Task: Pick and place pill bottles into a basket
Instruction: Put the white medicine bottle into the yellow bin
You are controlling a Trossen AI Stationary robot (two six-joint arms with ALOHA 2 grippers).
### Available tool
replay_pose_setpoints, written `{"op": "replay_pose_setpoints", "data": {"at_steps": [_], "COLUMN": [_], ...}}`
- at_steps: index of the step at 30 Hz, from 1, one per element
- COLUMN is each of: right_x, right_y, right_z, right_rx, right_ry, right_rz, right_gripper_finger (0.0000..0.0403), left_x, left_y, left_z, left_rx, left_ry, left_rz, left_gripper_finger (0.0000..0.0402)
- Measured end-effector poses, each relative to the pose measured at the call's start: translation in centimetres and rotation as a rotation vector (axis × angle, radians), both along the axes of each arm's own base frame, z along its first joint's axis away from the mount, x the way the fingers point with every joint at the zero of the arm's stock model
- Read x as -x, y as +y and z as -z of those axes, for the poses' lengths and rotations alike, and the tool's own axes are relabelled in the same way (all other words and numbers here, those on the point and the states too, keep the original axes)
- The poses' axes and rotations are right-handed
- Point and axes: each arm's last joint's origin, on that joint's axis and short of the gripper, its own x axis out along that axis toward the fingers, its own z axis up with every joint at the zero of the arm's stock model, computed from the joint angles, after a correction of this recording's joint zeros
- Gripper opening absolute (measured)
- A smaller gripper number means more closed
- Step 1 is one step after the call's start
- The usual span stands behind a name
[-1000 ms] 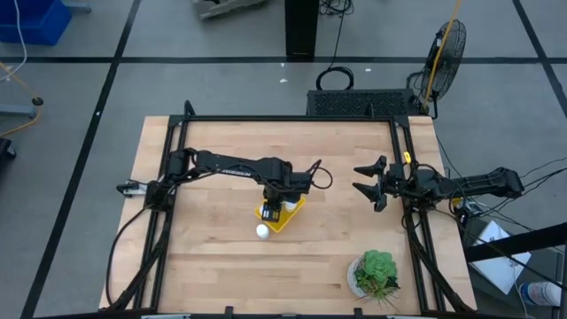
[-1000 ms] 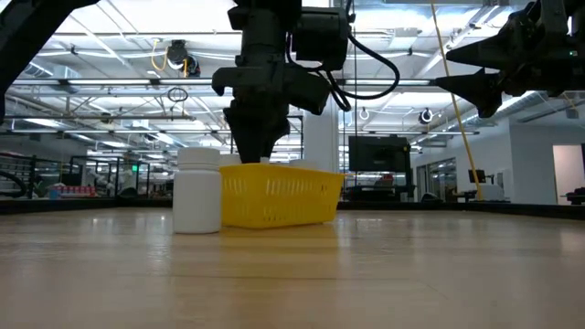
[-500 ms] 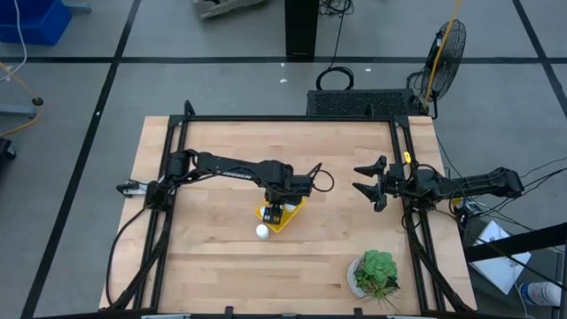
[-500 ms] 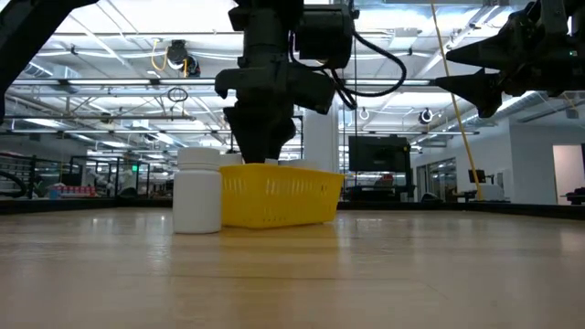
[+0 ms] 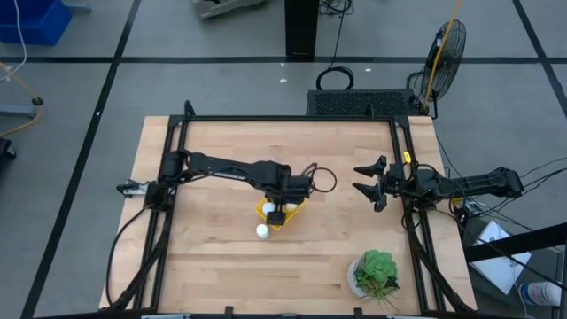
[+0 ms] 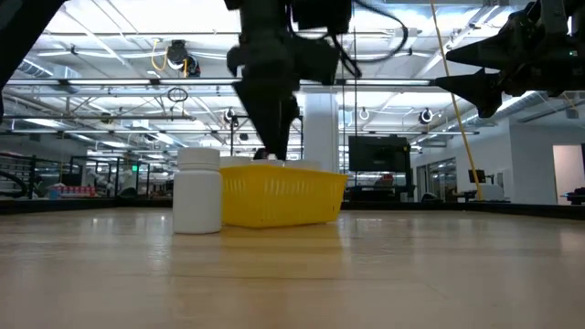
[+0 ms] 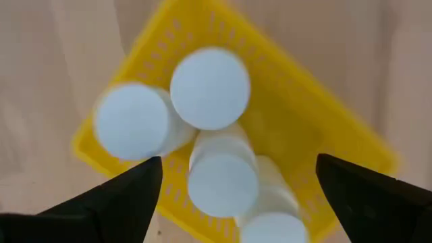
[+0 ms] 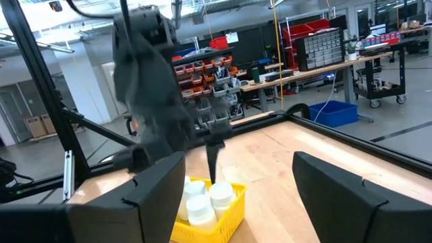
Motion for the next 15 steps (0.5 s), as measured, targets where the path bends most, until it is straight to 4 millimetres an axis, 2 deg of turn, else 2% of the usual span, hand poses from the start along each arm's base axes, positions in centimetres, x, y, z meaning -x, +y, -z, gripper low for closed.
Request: {"op": "replay_pose_setpoints", "data": {"at_steps": [4,7,15], "right_x": [0.0,0.0,0.0], "right_y": [0.0,0.0,0.0], "right_z": [0.0,0.0,0.0], "right_rx": [0.000,-0.001,-0.004], "right_ry": [0.000,0.000,0.000], "right_rz": [0.001,0.001,0.000], "right_gripper_finger": [0.0265,0.0265,0.0265], "left_x": [0.5,1.4,6.4], "left_y": [-0.2,-0.1,0.2], "left_z": [-2.7,-5.4,-14.1], "left_rx": [0.004,0.001,-0.023], "left_ry": [-0.103,-0.191,-0.480], "left_rz": [0.001,-0.011,-0.052], "left_gripper_finger": [0.0390,0.0390,0.0390]}}
